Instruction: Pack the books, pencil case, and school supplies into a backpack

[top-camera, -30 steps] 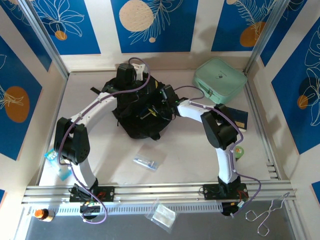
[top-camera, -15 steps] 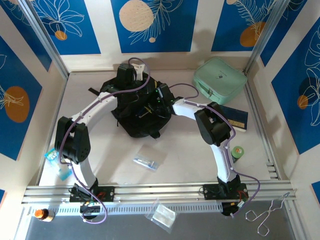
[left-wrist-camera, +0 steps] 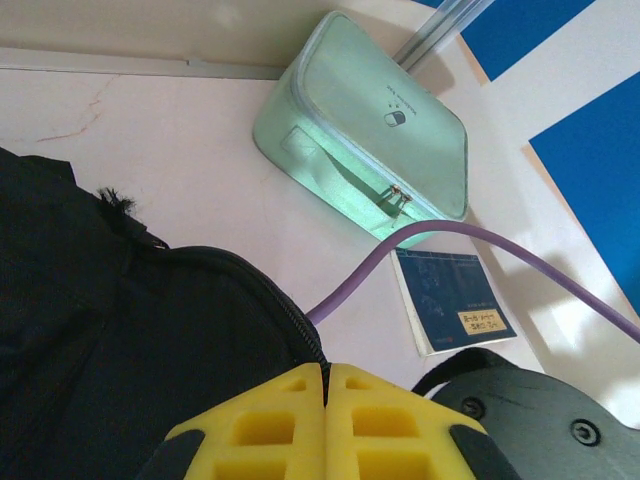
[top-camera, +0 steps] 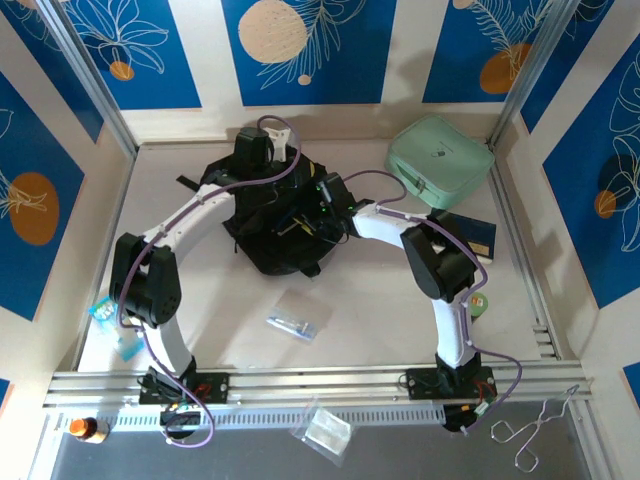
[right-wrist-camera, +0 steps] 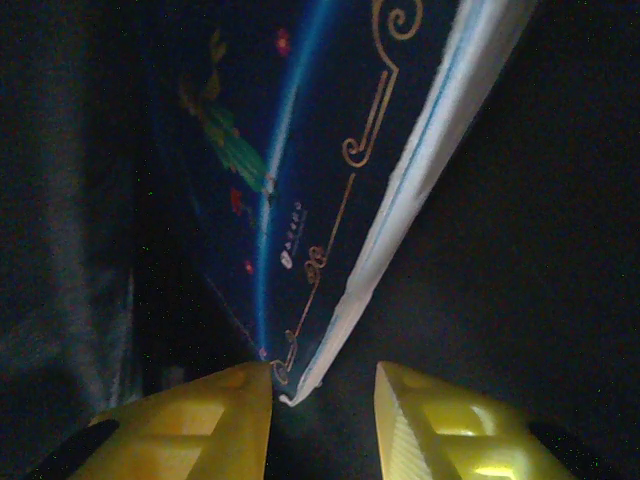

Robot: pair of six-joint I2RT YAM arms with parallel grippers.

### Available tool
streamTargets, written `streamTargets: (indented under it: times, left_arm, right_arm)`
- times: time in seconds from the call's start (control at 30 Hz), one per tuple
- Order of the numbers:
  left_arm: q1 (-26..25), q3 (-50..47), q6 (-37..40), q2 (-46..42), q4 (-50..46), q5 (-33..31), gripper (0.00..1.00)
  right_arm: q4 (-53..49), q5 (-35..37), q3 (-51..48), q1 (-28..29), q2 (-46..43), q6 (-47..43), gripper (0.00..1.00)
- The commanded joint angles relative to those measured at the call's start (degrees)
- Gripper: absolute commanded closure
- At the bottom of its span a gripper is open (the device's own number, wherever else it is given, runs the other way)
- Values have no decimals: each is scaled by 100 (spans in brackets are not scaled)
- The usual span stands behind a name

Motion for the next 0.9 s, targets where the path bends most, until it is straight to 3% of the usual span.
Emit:
streamTargets:
  times: [0.0,0.27,0.53,0.87]
  left_arm:
    - [-43,196,113,29,134,166,100]
    - [-43,196,72,19,143,188,100]
    - [-40,117,100,-76,102,69,100]
    - [-34,-136,123,-94,159,-116,100]
  right_arm:
    - [-233,113,276,83,240,-111,70]
    - [-72,-54,669,83,662,-124,85]
    - [1183,-622,655,44,918,-163,87]
    - [1438,-787,-1220,-170,-1025,-182,76]
